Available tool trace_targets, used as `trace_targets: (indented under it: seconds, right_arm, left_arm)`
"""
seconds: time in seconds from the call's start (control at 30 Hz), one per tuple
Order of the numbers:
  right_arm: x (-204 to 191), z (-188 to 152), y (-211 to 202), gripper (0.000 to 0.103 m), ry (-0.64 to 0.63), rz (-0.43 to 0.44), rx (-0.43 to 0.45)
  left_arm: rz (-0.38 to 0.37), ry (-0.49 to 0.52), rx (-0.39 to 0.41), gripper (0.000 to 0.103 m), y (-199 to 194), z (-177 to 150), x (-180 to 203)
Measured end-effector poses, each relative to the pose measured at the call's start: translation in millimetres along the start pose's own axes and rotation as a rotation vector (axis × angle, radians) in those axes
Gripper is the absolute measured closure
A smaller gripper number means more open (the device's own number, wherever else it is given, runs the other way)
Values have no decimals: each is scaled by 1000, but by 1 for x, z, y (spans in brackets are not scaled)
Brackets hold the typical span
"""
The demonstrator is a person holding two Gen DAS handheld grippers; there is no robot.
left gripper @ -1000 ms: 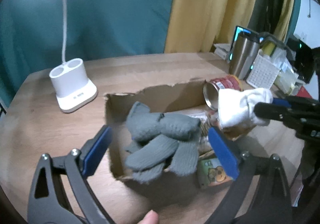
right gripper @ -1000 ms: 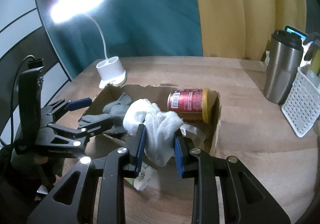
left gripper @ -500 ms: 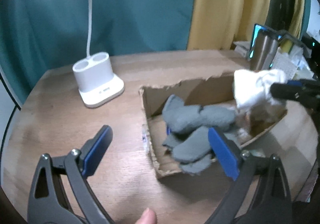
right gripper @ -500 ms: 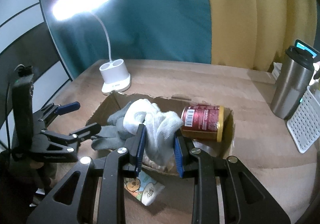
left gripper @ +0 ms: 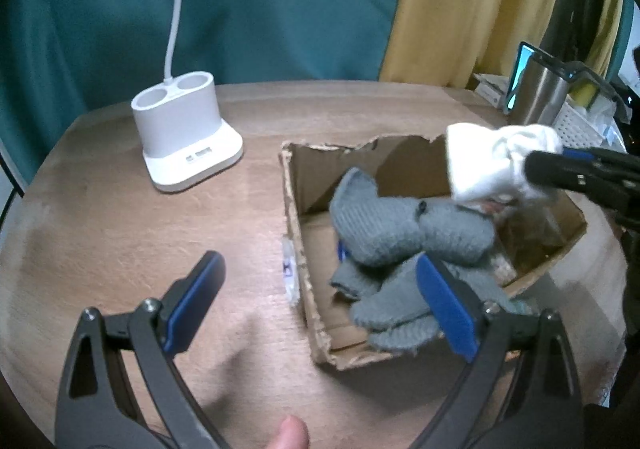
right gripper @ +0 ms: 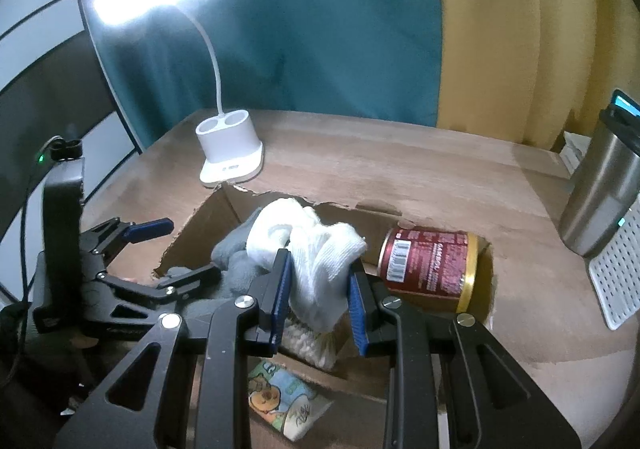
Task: Organize objects
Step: 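Lower both socks into the box and open both tools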
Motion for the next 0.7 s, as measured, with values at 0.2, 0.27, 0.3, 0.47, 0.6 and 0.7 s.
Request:
trace_targets:
  seconds: [0.2, 0.27, 0.3, 0.47, 0.6, 0.7]
  right_arm:
    - [-2, 1, 18, 73, -14, -7, -31]
    - [-2, 1, 23, 72, -25, -23, -34]
    - [-2, 1, 25, 71, -28, -31, -34]
    - [-1, 4, 25, 52, -42, -57, -12]
    - [3, 8, 18, 41, -51, -90, 24]
    - [2, 9, 14, 41, -69, -108, 42]
  left_arm:
    - [-24, -20, 28, 5, -8, 3, -1]
    - [-23, -26, 37, 5, -11, 5, -2]
    - [-23, -30, 40, 5, -12, 5, -3]
    - [-17, -39, 56, 5, -19, 7, -7]
    - [-17, -37, 64, 5, -23, 7, -6]
    - [-21, -37, 68, 5, -27, 7, -3]
Point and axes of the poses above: each gripper's, at about its wrist camera, not at the fingertips, and y roughly the way its jaws point, x to its right, z to its top, the point moved 7 cm from there along y, roughly the way its jaws point, and after that the axes turned 8 degrees about y, right-handed, at the moved point
